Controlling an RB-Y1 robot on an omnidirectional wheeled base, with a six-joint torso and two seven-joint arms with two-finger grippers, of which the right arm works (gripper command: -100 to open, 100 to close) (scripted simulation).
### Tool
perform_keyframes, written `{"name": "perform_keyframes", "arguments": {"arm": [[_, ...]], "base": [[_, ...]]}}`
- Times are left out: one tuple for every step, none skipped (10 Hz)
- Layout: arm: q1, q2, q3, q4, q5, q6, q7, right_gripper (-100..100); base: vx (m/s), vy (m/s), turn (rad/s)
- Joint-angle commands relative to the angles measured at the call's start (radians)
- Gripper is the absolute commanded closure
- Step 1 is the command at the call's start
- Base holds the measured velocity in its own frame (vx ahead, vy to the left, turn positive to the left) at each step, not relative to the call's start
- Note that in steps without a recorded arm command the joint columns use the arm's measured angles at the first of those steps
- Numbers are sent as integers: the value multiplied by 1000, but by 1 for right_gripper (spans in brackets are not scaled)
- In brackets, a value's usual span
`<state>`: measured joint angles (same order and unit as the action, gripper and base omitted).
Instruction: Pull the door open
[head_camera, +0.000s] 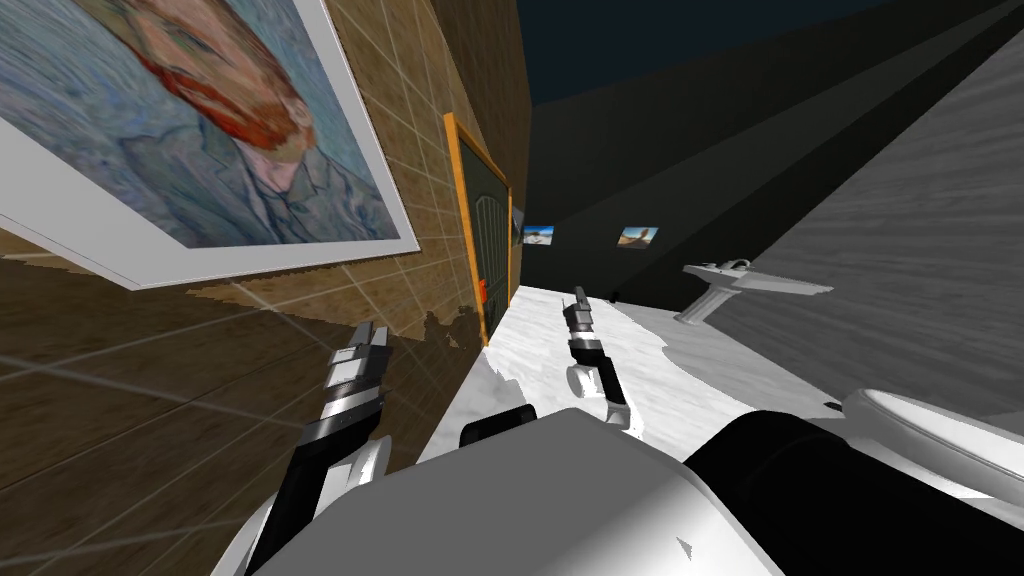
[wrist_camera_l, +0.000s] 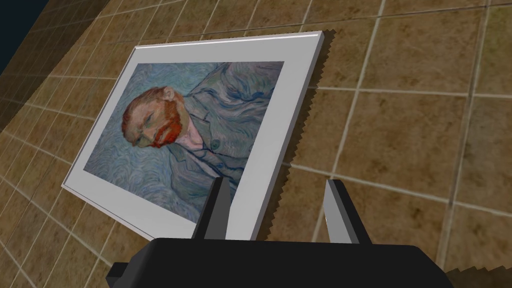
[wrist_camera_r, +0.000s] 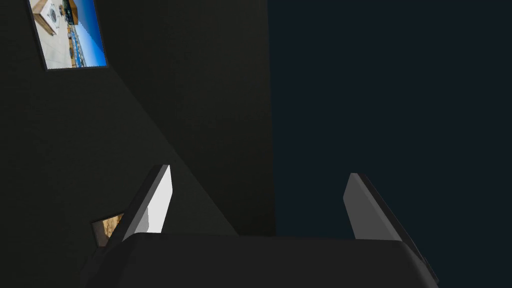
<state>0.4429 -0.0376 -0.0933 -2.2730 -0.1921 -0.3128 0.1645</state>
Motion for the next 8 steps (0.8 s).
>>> {"name": "perform_keyframes", "arguments": {"arm": [[-9,-7,-7,20,-50,25,12,-100],[-12,-10,-9,32,-78,38,19,-100],[-12,-10,-9,32,-86,38,19,-100],[-15,-13,-12,45,-118,50,26,-100],[-18,-16,-15,58,-149,64,34,-100],[-22,-20,-18,72,-180,78,43,-100],[-22,-20,-18,72,-192,78,43,-100],[-25,-23,-20,87,-229,92,51,-100]], "base": [[88,-49,148],[90,-37,174],[58,-26,41],[46,-26,72],[68,-39,156],[76,-59,224],[53,-47,59],[51,-29,93]]}}
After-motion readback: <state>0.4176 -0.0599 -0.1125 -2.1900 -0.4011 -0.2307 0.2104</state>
